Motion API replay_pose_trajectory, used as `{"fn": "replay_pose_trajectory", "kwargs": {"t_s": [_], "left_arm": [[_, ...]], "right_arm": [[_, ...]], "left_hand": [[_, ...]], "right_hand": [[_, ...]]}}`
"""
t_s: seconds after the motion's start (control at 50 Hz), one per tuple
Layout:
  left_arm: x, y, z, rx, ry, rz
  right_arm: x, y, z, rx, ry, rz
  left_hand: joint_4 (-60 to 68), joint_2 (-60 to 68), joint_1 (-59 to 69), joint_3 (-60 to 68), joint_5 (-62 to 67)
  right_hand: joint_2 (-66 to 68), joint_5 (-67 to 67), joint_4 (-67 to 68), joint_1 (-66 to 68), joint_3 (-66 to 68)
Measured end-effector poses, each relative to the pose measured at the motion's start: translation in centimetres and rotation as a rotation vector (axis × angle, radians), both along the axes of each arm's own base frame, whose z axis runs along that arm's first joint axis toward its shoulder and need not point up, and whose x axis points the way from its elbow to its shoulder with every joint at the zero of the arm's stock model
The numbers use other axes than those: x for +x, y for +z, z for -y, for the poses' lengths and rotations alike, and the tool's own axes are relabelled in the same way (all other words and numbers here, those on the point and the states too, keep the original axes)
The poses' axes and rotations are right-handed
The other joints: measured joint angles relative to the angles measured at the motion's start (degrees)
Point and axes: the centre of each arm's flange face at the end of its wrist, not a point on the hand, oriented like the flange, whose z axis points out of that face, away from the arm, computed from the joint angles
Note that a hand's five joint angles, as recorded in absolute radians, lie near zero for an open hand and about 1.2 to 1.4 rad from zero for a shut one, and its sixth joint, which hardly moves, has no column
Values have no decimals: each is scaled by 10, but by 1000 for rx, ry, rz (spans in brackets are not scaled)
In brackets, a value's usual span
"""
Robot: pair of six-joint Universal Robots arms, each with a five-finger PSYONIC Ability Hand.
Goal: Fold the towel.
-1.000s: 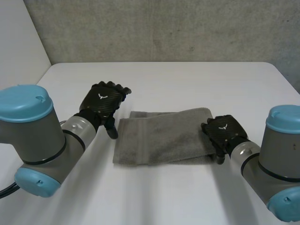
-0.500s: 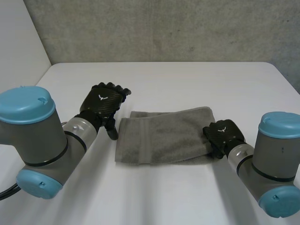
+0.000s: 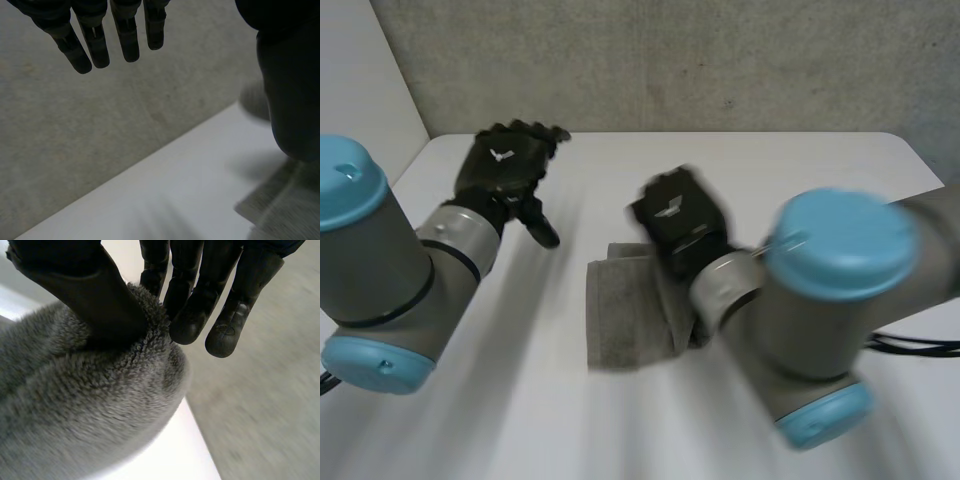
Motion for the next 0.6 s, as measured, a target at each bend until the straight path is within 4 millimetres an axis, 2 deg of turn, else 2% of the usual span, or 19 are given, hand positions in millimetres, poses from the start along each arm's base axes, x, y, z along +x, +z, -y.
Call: {"fn": "replay_pose_trajectory", "kwargs": {"t_s": [0.08,0.14,0.2,0.24,0.26,0.28,0.3,0.46,0.54,0.6], "left_arm": [[6,6,4,5,34,-46],[8,5,6,15,44,-59],[10,3,6,26,49,-65],[10,2,7,30,50,-65],[10,2,7,31,50,-65],[10,1,7,32,49,-65],[10,1,7,33,48,-65],[-4,-8,3,51,11,-56],[-16,-19,-3,79,-24,-48],[-25,-31,-8,112,-50,-35]], "right_arm": [[24,-28,-30,21,104,-104],[31,-47,-43,47,142,-180],[33,-60,-50,86,152,-226],[30,-58,-47,116,134,-208],[29,-56,-46,127,125,-196],[24,-50,-40,157,96,-154],[22,-46,-37,171,82,-132],[-16,6,2,327,-77,198],[-30,14,18,372,-128,270],[-37,11,27,404,-148,282]], "left_hand": [[0,0,-1,0,0],[0,0,-1,-1,0],[0,0,-1,-1,-1],[0,0,-1,-1,-1],[0,0,-1,-1,-1],[0,0,-1,-1,-1],[0,0,-1,-1,-1],[0,0,-1,-1,-1],[0,0,-1,-1,-1],[0,0,-1,-1,-1]], "right_hand": [[0,0,0,0,0],[-14,-13,-13,-15,-12],[-234,-248,-253,-236,-253],[-399,-429,-427,-411,-426],[-447,-477,-473,-457,-473],[-551,-590,-576,-557,-576],[-580,-619,-606,-578,-606],[-598,-627,-623,-606,-630],[-598,-627,-623,-606,-630],[-598,-627,-623,-607,-630]]}}
